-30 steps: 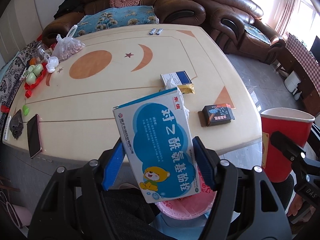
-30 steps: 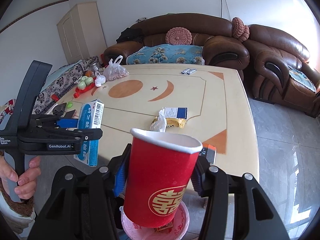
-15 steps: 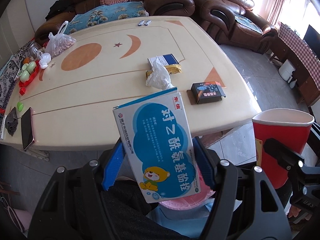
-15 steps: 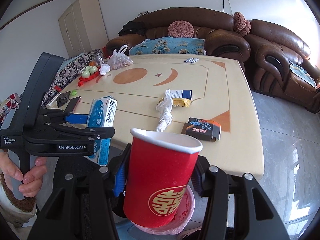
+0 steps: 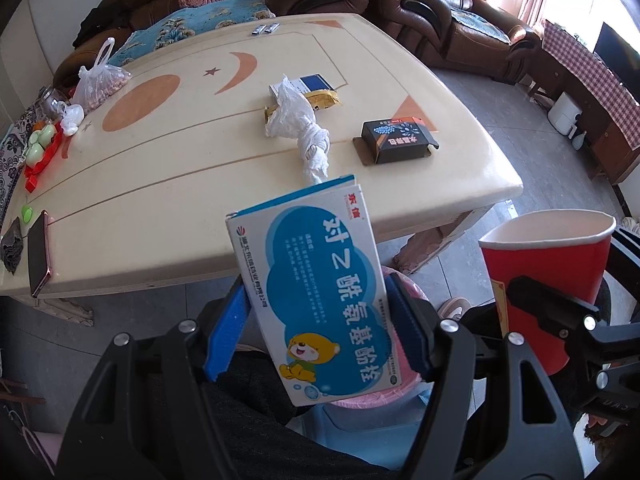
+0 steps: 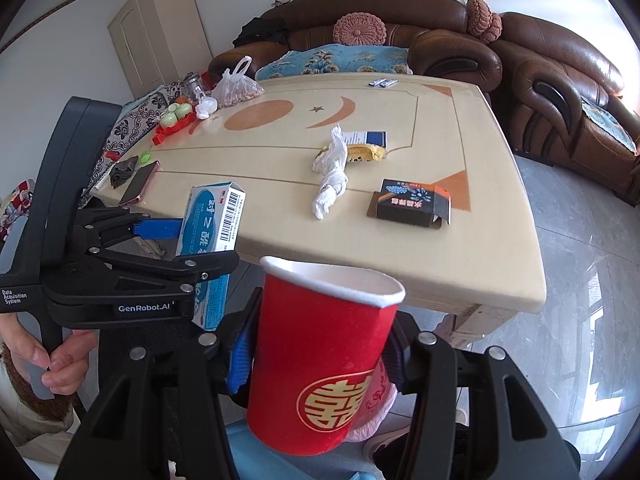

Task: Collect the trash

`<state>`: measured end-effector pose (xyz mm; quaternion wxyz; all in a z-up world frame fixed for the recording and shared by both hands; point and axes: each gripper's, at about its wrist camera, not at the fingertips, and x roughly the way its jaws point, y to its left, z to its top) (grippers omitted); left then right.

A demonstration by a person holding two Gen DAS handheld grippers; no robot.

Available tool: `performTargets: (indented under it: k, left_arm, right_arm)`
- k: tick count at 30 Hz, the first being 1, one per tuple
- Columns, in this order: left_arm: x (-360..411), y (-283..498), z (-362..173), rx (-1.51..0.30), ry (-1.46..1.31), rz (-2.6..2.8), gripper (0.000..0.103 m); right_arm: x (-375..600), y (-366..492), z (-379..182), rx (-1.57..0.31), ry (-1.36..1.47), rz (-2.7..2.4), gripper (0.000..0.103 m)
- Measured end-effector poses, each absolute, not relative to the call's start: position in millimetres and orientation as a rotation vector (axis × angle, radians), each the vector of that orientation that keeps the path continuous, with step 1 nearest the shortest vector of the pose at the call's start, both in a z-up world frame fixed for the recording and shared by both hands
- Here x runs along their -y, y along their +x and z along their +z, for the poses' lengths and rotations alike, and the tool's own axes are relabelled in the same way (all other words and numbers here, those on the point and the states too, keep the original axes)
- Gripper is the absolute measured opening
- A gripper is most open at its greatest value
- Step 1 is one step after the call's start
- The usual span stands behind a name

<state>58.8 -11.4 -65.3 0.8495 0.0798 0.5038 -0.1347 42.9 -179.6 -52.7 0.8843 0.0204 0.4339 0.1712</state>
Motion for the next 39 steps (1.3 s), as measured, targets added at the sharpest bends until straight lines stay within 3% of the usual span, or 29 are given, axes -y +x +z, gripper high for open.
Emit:
performTargets:
  k: [16,39]
  left_arm:
    - [28,53,-123,-1.150,0.226,-0.352,0.066]
    - [40,73,-241,-1.411,0.241,-0.412,0.066]
  right_arm:
    - [175,41,-102,-1.006,0.036,0.365,0.051]
    - [178,69,-212,-1.234,0.025,0.368,0.051]
